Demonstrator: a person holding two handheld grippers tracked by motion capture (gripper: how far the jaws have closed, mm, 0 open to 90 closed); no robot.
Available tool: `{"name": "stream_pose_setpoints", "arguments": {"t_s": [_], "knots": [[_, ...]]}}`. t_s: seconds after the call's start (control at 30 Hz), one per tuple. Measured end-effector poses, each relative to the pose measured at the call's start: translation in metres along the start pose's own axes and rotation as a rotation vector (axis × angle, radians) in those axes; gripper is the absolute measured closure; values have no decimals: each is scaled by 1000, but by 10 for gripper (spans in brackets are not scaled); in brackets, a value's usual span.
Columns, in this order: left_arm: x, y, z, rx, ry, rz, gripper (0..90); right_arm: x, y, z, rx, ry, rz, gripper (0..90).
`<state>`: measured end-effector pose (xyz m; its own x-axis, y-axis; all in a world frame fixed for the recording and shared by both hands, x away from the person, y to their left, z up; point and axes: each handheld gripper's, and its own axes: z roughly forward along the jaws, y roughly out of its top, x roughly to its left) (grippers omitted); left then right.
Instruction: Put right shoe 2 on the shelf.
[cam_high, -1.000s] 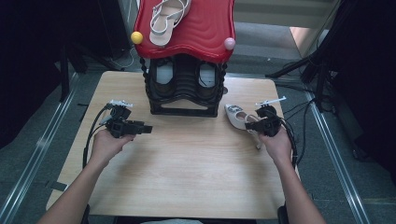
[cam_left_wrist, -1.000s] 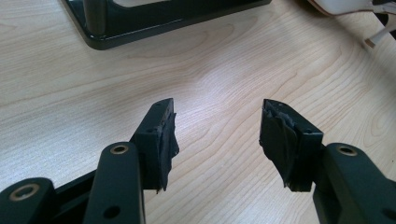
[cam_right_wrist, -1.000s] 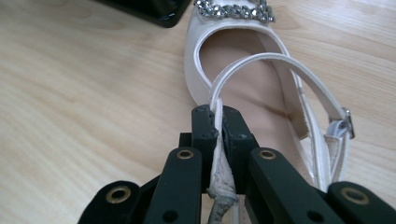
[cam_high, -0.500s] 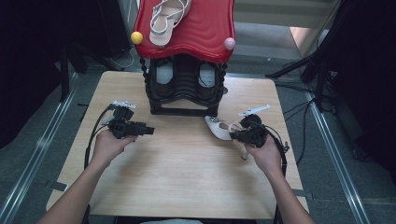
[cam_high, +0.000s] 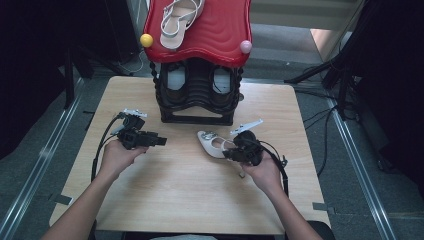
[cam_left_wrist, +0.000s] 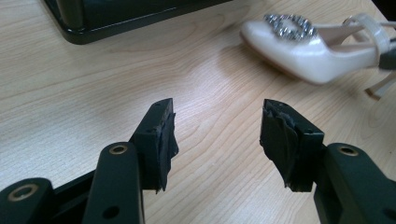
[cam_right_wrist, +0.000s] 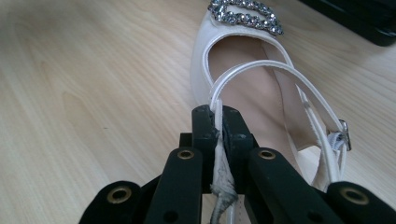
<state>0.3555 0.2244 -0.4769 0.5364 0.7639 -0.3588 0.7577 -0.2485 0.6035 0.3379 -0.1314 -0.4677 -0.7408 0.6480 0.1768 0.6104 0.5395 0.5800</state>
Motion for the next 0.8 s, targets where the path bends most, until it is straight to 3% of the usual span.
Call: {"name": "stream_pose_setpoints", "arguments": {"t_s": [0.5, 0.63, 0.8], "knots": [[-1, 0, 3, -1, -11, -6, 446, 42, 8, 30, 14, 81, -89, 872], [0, 0, 4, -3, -22, -14, 490, 42, 5, 36, 25, 107, -79, 859], [-2, 2, 5, -7, -48, -6, 604, 41, 7, 29, -6, 136, -64, 741]]}}
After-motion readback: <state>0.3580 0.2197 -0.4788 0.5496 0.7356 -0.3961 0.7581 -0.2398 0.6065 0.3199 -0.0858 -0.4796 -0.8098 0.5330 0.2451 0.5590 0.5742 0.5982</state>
